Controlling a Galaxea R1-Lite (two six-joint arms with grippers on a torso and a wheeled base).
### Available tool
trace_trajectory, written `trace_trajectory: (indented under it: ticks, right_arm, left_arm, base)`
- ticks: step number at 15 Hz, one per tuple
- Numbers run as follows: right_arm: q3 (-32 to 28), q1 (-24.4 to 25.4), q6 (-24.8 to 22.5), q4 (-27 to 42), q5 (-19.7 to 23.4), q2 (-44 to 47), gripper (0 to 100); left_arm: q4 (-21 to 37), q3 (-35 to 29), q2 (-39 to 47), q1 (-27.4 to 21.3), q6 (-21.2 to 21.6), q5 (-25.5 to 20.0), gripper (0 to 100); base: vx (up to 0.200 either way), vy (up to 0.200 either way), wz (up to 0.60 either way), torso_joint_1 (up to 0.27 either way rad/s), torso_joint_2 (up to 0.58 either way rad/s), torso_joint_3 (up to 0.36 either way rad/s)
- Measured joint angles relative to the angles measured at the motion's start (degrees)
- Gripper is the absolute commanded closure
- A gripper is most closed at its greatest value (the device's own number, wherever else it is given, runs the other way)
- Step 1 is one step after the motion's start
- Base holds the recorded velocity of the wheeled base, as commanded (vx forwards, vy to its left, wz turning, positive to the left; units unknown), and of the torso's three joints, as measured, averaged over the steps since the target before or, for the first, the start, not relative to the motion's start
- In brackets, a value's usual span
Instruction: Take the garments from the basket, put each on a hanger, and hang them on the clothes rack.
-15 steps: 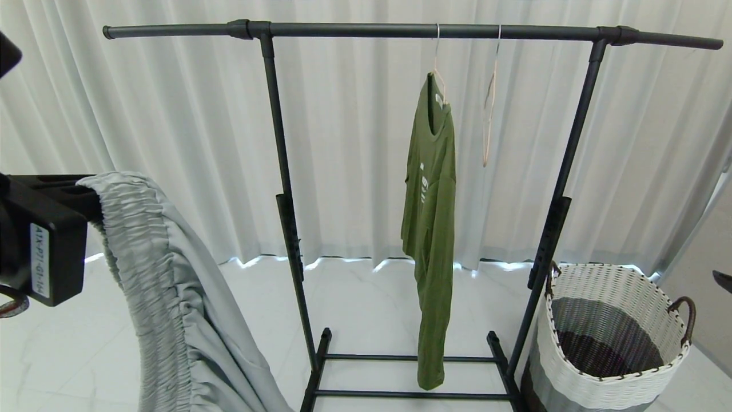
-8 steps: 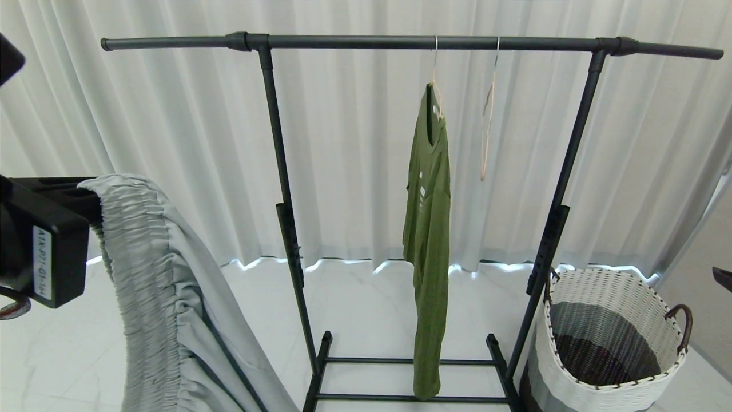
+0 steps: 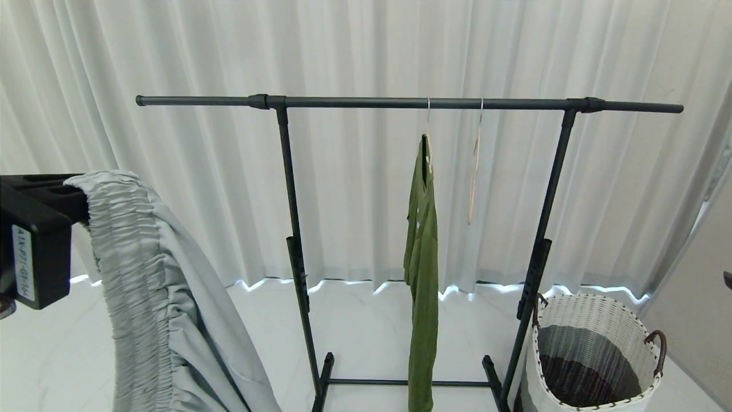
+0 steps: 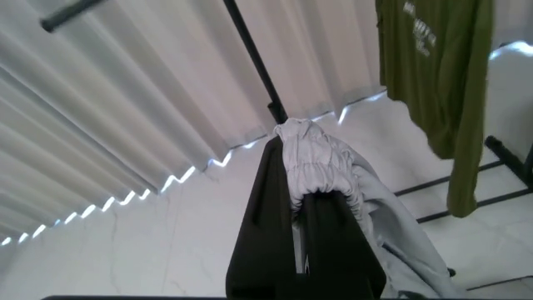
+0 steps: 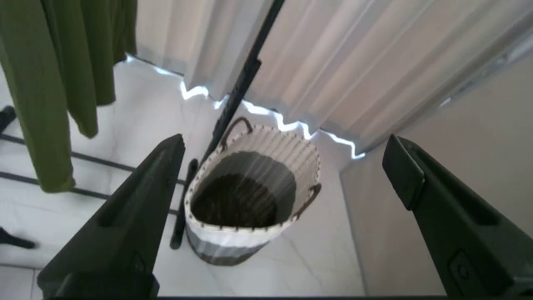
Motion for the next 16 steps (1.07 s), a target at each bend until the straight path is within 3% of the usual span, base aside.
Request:
trace_trajectory:
  ticks: [8, 12, 16]
  right_arm:
    - [0.44, 0.04, 0.09, -0.09, 0.32, -0.88, 0]
    - [2.04, 0.02, -0.32, -2.13, 0.29, -1.41, 0]
    - [7.22, 0.06, -5.39, -8.66, 1.26, -3.47, 0]
  left_arm:
    - [-0.02, -0.06, -0.24, 0.00, 0.05, 0.00, 100]
    - [0.05, -0.13, -0.30, 0.00, 0.06, -0.02, 100]
    - [0.06, -0.11, -0.33, 0.00, 0.05, 0.00, 100]
  base:
    - [0.000, 0.000, 0.00, 0.313, -0.48, -0.238]
    - [0.000, 0.000, 0.00, 0.054, -0.10, -0.049]
    - [0.000, 0.000, 0.00, 0.000, 0.00, 0.000]
